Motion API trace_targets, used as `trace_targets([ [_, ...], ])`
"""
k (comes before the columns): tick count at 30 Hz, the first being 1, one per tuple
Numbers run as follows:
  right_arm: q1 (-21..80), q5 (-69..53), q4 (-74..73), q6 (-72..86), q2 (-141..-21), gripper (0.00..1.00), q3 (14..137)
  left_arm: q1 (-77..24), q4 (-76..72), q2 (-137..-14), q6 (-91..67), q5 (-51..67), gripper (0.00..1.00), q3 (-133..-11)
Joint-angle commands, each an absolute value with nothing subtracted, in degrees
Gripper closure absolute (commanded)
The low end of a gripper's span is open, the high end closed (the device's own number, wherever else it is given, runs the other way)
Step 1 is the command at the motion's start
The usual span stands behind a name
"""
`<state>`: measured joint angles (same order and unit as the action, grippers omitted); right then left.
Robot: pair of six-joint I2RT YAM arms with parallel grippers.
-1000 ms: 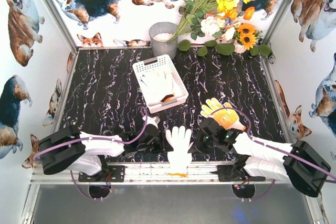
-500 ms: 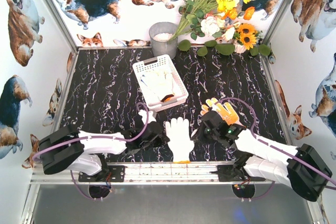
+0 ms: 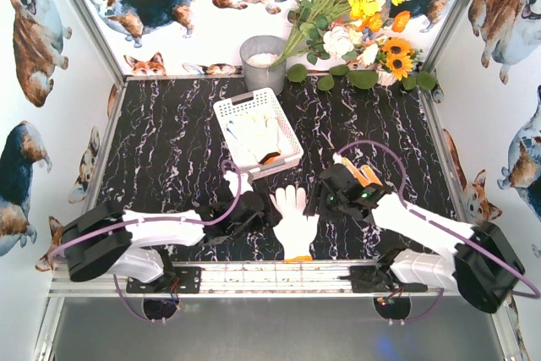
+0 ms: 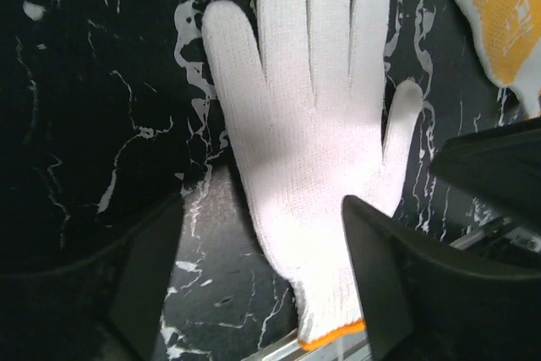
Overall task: Put the gloves into the storage basket
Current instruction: Place the glove at the center of the board, then pick up the glove from the center of the board.
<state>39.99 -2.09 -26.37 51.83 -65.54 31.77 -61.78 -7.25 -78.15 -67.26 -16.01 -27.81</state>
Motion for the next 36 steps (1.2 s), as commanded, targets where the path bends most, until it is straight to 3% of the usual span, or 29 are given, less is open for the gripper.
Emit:
trace_targets([
  [1, 39.5, 5.5, -35.7, 44.5, -59.4, 0.39, 39.1, -61.5, 2.3, -72.8, -59.9, -19.6, 0.25, -32.2],
  [3, 37.7, 8.3, -41.4, 42.4, -57.5, 0.38, 41.5, -61.1, 5.3, -69.5, -55.9, -19.3, 0.13, -34.6],
  [6, 29.0, 7.6, -46.6, 39.8, -57.7, 0.38, 44.0, -57.5, 9.7, -66.6, -49.7, -15.2, 0.06, -38.6],
  [16, 6.8, 9.7, -50.0, 32.2, -66.3, 0.31, 46.4, -28.4, 24.9, -61.2, -25.7, -0.7, 0.00, -52.5],
  [21, 2.5, 10.3, -47.7, 32.9, -69.7, 0.31, 44.8, -15.7, 28.8, -61.2, -17.7, 3.9, 0.00, -55.9],
  [33, 1.8, 7.2, -41.1, 38.7, -80.4, 0.35, 41.7, -12.6, 28.8, -57.6, -10.7, -1.2, 0.00, -51.4],
  [36, 1.7, 5.4, -41.1, 39.9, -82.3, 0.45, 41.7, -12.5, 28.3, -57.1, -10.2, -1.1, 0.00, -50.2],
])
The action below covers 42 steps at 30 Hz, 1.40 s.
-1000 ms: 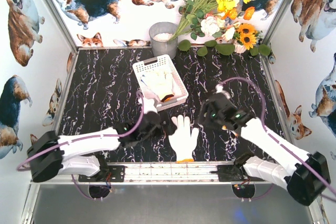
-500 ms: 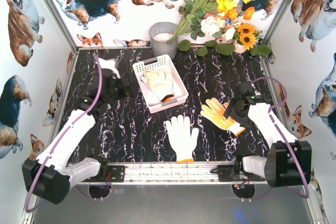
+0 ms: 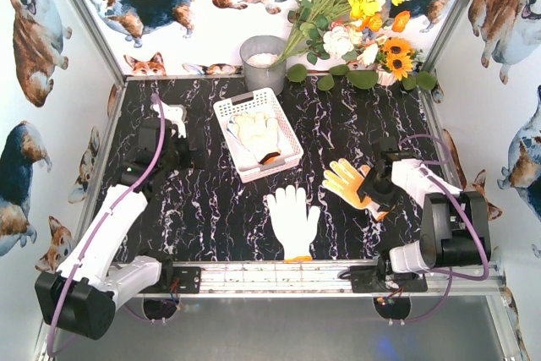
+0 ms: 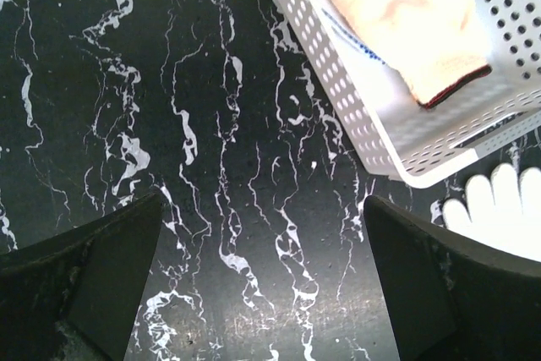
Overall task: Put the gloves into the storage basket
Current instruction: Pick up the glove from the center of the board.
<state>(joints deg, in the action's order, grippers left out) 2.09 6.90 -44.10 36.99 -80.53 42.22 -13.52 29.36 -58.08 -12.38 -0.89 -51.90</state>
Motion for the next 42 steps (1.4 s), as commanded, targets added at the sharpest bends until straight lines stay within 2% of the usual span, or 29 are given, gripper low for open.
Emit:
trace_targets([
  [1, 1.8, 5.0, -41.4, 40.0, -83.0, 0.51, 42.0, -12.4, 27.9, -57.0, -10.1, -1.1, 0.00, -49.7],
  [4, 1.7, 3.4, -42.7, 39.9, -84.9, 0.69, 42.7, -12.3, 26.6, -56.8, -9.8, -0.8, 0.00, -48.7],
  [5, 1.7, 2.7, -42.8, 40.0, -85.1, 0.72, 42.7, -12.2, 26.3, -56.8, -9.7, -0.5, 0.00, -48.5],
  [7, 1.7, 0.9, -42.8, 40.3, -85.1, 0.86, 42.7, -12.0, 25.1, -56.9, -9.7, 0.4, 0.00, -47.7],
  [8, 1.7, 0.1, -43.1, 40.5, -84.7, 0.89, 42.8, -11.9, 24.4, -56.9, -9.6, 1.3, 0.00, -47.4],
  [12, 1.7, -3.0, -46.4, 40.0, -80.5, 0.91, 44.4, -11.9, 20.8, -57.1, -10.4, 7.4, 0.00, -47.1],
  [16, 1.7, -8.0, -49.9, 38.0, -74.8, 1.00, 46.0, -11.9, 13.9, -56.7, -14.8, 15.2, 0.00, -46.0],
  [18, 1.7, -12.8, -51.0, 36.7, -72.3, 1.00, 46.6, -12.6, 9.0, -56.3, -16.6, 20.6, 0.00, -44.7],
  [21, 1.7, -20.2, -52.9, 35.4, -69.2, 1.00, 47.9, -16.7, 6.1, -54.7, -15.9, 21.1, 0.00, -44.2],
  [31, 3.4, -31.9, -52.3, 40.1, -60.0, 1.00, 49.0, -39.2, 7.3, -57.4, -12.4, 9.9, 0.00, -46.1],
  [37, 10.0, -32.6, -51.6, 45.0, -59.8, 1.00, 51.6, -49.7, 4.2, -62.4, -12.7, 2.4, 0.00, -47.5],
  [42, 12.8, -35.2, -44.2, 52.6, -57.6, 1.00, 49.1, -58.9, 0.9, -68.6, -10.7, -1.8, 0.00, -49.9],
])
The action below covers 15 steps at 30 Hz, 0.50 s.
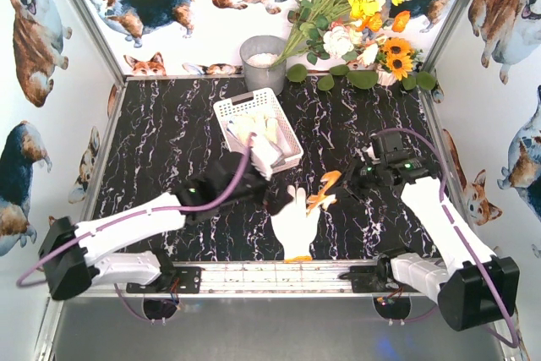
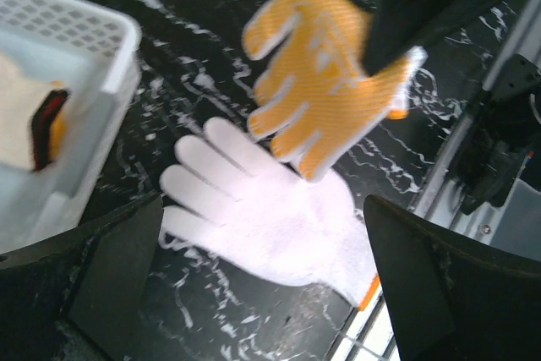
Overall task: Put the gloves into the storage basket
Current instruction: Pick up the glove from the center of the board, then pair the glove with the glove.
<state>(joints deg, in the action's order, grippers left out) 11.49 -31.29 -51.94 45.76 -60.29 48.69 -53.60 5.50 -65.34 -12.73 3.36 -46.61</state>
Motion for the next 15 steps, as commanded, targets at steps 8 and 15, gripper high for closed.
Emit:
trace_targets([
  [8, 13.8, -36.7, -40.6, 56.2, -55.9, 1.00, 48.2, -64.0, -2.9, -77.5, -8.5, -4.3, 0.00, -52.6],
  [15, 13.8, -37.5, -40.3, 56.1, -54.6, 1.00, 47.4, -64.1, -6.4, -79.1, -7.5, -7.4, 0.38, -50.4],
])
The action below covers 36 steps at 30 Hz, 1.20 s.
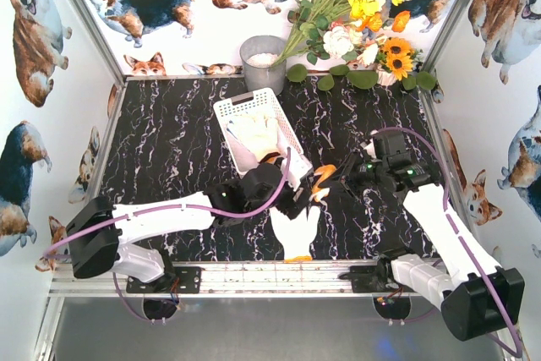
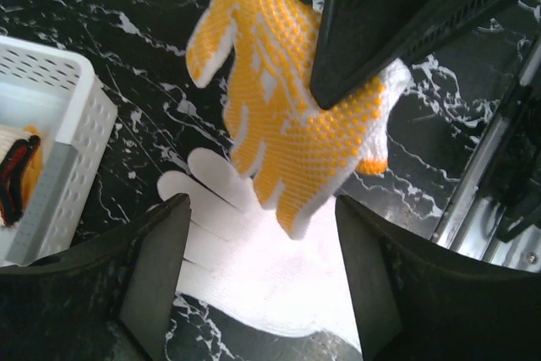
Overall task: Put the gloves into the storage basket
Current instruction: Pair the glove with the glove.
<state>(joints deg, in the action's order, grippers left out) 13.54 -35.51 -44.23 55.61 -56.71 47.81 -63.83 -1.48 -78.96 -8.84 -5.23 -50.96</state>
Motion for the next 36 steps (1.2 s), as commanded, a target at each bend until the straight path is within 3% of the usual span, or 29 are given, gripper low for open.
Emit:
trace_targets([
  [1, 13.8, -37.6, -40.0, 56.1, -54.5, 1.00, 47.1, -64.1, -6.7, -79.4, -7.8, -7.8, 0.42, -50.3],
  [4, 13.8, -39.0, -37.7, 57.2, -54.2, 0.97, 45.8, -64.1, -8.3, -80.0, -8.8, -8.2, 0.53, -50.0],
  [14, 13.8, -38.7, -35.4, 58.4, -53.4, 0.95, 44.0, -64.1, -13.2, -83.5, -13.0, -2.7, 0.52, -50.0],
  [17, 13.8, -38.4, -35.1, 58.1, -53.5, 0.95, 43.8, -64.1, -11.9, -84.1, -12.9, -2.7, 0.68, -50.5],
  [20, 13.8, -37.5, -35.9, 56.5, -54.4, 0.95, 44.4, -64.0, -8.0, -84.4, -11.1, -7.1, 0.96, -52.3],
  [21, 13.8, -37.1, -36.7, 55.6, -55.0, 0.95, 45.1, -63.9, -6.5, -84.7, -10.0, -8.8, 1.00, -53.2],
  [30, 13.9, -31.8, -49.3, 45.5, -59.8, 0.94, 56.8, -55.4, 0.7, -86.5, -3.2, -6.6, 0.99, -60.7],
  [36, 18.6, -33.1, -55.6, 42.4, -60.1, 0.93, 53.1, -55.4, 4.0, -87.9, -0.4, 2.0, 0.87, -57.0],
])
